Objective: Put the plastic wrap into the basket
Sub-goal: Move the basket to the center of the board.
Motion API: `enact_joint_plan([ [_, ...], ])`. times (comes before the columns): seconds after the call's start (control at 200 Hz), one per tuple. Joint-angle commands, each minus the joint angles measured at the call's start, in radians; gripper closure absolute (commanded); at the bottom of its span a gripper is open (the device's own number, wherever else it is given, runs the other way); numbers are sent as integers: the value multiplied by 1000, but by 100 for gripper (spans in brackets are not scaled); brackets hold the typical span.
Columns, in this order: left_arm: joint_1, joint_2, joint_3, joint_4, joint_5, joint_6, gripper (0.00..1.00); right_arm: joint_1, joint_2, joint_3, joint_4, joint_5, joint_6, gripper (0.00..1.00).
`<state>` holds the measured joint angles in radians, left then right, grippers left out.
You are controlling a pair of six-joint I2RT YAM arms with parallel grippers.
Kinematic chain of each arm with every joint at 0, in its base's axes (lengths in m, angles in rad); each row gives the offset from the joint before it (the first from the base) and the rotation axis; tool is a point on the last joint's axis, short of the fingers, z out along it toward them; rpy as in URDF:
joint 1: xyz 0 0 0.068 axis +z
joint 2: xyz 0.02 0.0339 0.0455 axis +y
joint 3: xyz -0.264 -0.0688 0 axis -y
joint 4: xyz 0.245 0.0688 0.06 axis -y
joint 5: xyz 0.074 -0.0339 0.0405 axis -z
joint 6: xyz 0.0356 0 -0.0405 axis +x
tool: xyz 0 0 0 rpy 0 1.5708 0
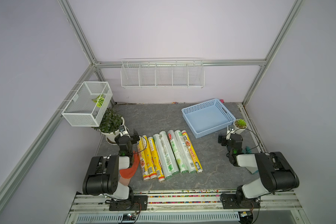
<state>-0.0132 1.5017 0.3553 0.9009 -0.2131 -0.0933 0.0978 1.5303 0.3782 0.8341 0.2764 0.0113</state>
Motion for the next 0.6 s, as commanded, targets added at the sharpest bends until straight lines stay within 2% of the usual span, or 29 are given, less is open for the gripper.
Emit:
enact_joint_plan([
  [0.0,2,-89,-4,-61,-9,3,0,4,-36,-3,14,13,2,2],
  [0.05,2,-165,17,-187,-54,-41,0,5,-76,-15,29,14,-6,2],
  [0.075,2,-206,39,-277,-99,-86,0,12,-115,-2,-30,32,-1,2],
  [0.13,5,-283,83,-432,-144,-153,0,16,-217,92,-320,69,86,2],
  [0.175,5,-342,98,-498,-116,-174,0,11,-272,204,-591,85,208,2],
  [0.23,5,-408,101,-538,-77,-223,0,9,-291,324,-831,73,342,2],
  [0.265,5,-445,103,-569,-71,-283,0,2,-287,405,-966,16,394,3],
  [0.3,5,-481,103,-599,-71,-342,0,-7,-276,455,-1031,-129,388,2],
  [0.375,5,-552,115,-710,-43,-473,0,-5,-245,491,-990,-416,388,2],
  [0.415,5,-576,111,-712,17,-490,0,4,-212,513,-970,-544,417,3],
  [0.46,6,-596,102,-672,153,-458,0,28,-168,563,-998,-587,447,6],
  [0.52,5,-596,106,-632,321,-469,0,88,-111,640,-1074,-556,430,7],
  [0.595,2,-576,148,-660,521,-425,0,180,-34,746,-1175,-433,382,6],
])
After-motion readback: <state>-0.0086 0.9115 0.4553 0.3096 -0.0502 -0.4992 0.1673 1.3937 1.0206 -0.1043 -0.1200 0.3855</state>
